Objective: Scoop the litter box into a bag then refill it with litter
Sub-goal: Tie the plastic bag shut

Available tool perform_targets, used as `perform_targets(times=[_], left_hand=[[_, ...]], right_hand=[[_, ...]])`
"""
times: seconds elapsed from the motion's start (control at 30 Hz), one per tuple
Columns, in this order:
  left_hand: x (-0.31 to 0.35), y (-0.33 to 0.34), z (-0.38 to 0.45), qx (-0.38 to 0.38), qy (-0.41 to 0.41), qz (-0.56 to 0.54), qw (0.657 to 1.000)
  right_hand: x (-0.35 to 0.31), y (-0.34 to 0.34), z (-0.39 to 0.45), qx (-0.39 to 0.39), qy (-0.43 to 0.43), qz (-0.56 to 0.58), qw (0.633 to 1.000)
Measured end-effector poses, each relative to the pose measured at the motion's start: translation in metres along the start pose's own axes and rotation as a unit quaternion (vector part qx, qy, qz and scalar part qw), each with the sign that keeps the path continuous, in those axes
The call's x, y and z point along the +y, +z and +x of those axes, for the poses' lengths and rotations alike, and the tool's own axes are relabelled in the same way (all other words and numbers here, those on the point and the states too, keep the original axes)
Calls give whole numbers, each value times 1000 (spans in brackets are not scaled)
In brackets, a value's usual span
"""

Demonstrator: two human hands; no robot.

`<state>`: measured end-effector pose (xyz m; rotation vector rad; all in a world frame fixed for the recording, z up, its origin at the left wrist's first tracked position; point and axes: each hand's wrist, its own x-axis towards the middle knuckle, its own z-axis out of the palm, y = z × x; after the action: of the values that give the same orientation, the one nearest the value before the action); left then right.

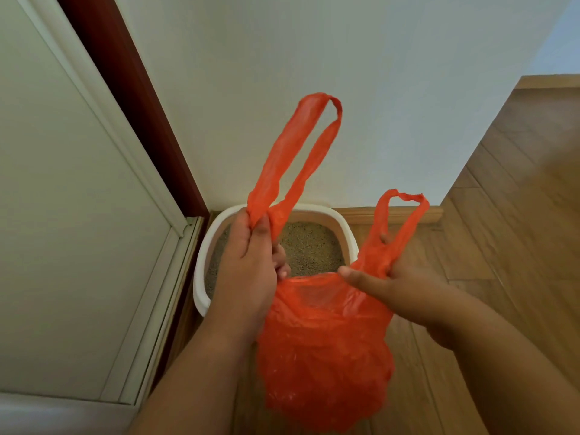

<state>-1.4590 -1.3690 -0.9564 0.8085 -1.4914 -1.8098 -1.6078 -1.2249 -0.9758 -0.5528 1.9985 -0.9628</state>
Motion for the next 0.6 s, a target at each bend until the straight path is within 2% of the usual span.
perform_targets(times=[0.07, 0.13, 0.2, 0.27, 0.43, 0.53, 0.6], left_hand=[[2, 1, -1, -1, -8, -14, 1000], [2, 2, -1, -5, -11, -19, 1000], [2, 3, -1, -11, -15, -16, 1000], [3, 2, -1, -14, -20, -8, 1000], [3, -1, -1, 12, -30, 30, 999], [5, -2, 0, 30, -48, 21, 998], [5, -2, -2, 24, -50, 20, 998]], right_hand=[[-5, 11, -1, -19, -23, 62, 998], [-7, 17, 5, 13, -53, 139, 989], [-13, 21, 5, 23, -73, 230, 970], [-18, 23, 1, 36, -58, 311, 948], [-28, 19, -5, 100, -82, 394, 910], [-31, 14, -11, 64, -119, 474, 870], [-30, 14, -15, 62, -149, 432, 887]])
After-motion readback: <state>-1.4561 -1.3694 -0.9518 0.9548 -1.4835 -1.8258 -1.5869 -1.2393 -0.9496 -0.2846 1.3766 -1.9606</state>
